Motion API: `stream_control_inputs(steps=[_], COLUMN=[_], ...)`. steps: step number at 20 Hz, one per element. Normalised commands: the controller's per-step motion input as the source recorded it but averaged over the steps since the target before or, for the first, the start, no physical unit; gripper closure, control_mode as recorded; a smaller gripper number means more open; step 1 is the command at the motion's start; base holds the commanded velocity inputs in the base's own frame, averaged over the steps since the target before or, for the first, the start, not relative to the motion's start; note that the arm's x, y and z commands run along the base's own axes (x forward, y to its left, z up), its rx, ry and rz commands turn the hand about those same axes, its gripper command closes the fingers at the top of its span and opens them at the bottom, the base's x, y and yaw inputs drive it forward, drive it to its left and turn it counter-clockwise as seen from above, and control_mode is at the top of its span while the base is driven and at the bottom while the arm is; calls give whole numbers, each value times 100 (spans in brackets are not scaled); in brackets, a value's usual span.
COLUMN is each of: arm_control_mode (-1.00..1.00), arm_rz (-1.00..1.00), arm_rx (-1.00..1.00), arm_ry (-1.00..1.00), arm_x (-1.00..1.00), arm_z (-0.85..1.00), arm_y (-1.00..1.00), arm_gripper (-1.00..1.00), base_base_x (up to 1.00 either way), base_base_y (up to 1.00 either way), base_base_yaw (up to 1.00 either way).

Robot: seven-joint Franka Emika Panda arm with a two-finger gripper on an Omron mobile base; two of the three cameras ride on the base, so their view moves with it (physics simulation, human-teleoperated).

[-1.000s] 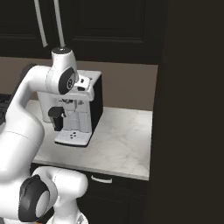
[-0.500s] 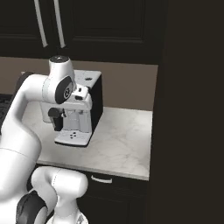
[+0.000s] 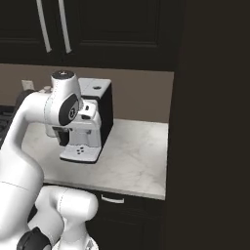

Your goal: Take a straw from the drawer in front and place it inside the glass cup on the dining counter.

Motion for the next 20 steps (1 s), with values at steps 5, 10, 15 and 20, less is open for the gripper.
stream_control_inputs(steps=[5, 10, 15, 20], arm_control_mode=[100, 100, 100, 100], arm_rz=[0, 0, 0, 0], arm_rx=[0, 0, 0, 0], arm_ry=[0, 0, 0, 0], arm_x=[0, 0, 0, 0], arm_z=[0, 0, 0, 0], arm_y=[0, 0, 0, 0], arm_gripper=[-100, -100, -100, -100], base_base_x=[-63, -67, -5, 0], base_base_y=[8, 32, 45, 55], base_base_yaw=[-21, -34, -29, -28])
